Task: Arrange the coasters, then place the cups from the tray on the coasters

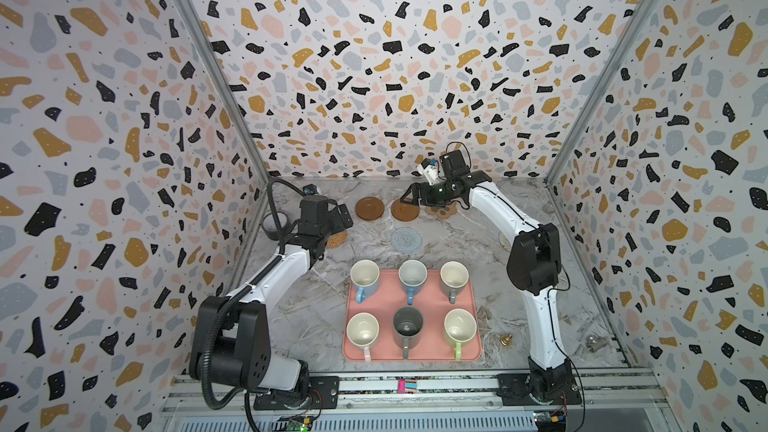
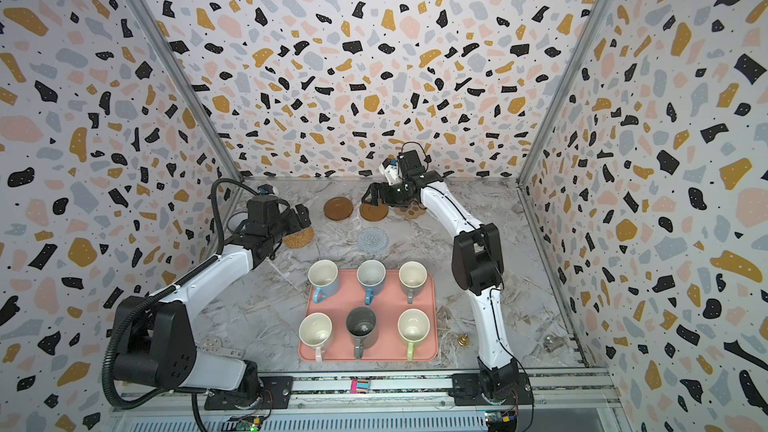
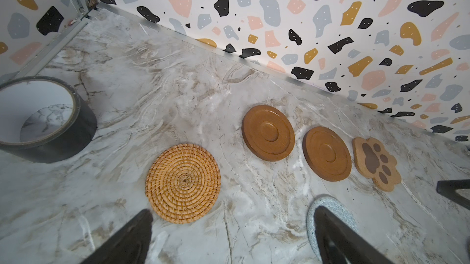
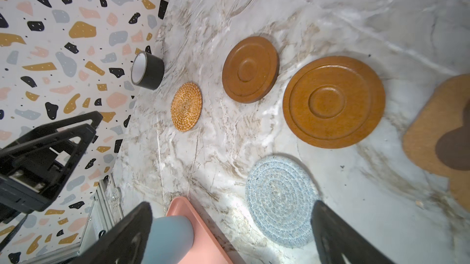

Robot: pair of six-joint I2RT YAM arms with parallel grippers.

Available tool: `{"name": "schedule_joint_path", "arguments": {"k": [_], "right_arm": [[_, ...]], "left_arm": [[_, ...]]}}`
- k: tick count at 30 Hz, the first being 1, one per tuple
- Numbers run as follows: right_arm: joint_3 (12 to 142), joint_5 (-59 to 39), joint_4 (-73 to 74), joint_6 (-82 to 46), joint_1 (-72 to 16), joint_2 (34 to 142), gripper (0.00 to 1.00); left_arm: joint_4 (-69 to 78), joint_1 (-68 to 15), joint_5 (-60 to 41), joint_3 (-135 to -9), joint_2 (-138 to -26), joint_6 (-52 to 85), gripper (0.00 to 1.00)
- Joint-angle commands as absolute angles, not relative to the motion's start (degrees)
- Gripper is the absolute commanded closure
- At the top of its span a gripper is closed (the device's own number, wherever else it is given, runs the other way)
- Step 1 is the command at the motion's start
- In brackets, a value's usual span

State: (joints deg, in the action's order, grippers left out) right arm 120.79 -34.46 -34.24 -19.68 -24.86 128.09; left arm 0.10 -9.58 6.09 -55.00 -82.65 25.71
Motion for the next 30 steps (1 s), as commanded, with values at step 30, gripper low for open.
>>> {"name": "schedule_joint_path", "arguments": {"k": [30], "right_arm": [[115.0,-31.2,-32.9,-20.3,-24.3,123.3,0.01]], "left_arm": [[-7.7,-7.6,1.3,-66.5,-97.7,21.7,0.00]]}}
